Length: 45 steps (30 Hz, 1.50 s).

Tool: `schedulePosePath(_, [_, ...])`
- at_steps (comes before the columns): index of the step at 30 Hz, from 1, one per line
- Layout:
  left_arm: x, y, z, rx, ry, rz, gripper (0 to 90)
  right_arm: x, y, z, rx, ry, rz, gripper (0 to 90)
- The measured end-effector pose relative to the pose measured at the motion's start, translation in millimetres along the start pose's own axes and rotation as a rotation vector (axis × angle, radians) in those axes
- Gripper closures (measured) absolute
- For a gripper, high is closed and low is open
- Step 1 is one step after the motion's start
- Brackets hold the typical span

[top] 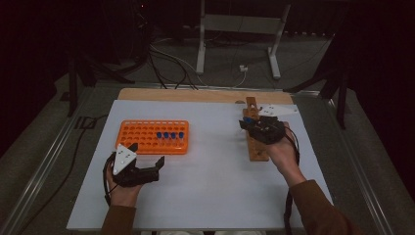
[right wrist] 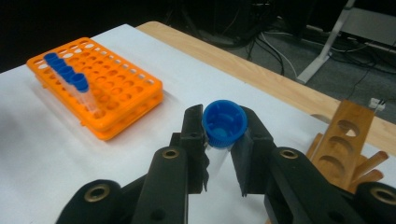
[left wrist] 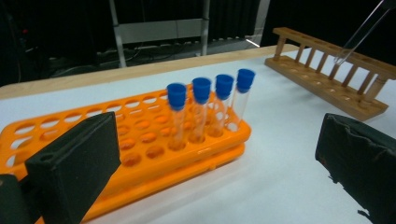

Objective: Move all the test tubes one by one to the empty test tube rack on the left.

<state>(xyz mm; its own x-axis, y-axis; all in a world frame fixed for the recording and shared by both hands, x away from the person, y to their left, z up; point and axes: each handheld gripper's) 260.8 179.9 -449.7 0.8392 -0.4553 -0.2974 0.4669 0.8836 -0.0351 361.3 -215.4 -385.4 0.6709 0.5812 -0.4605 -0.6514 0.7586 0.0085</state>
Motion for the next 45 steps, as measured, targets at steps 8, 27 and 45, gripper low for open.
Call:
schedulePosePath(8, [9.4,-23.2,14.0,0.07,0.016,-0.053,1.2,0.1,10.7,-4.7,0.027,-0.005,0.049,76.2])
schedulePosePath(27, [54.1,-78.6,30.6,0.122,0.037,-0.214,8.2,1.1,50.3,-2.9,-0.008,0.031,0.164,76.2])
schedulePosePath(45, [71.9,-101.6,31.2,0.163,0.039,-0.261,49.1,4.9,76.0,0.8,-0.025,0.04,0.247,76.2])
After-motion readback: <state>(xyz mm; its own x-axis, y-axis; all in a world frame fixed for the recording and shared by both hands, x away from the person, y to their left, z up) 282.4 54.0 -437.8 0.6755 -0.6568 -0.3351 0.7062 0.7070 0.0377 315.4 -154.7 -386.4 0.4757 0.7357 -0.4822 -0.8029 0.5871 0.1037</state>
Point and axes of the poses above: each handheld gripper's, and its own axes: x roughly forward along the jaws, z roughly out of its top, y roughly to its left, and after that the axes turned 3 degrees about -y, right-handed
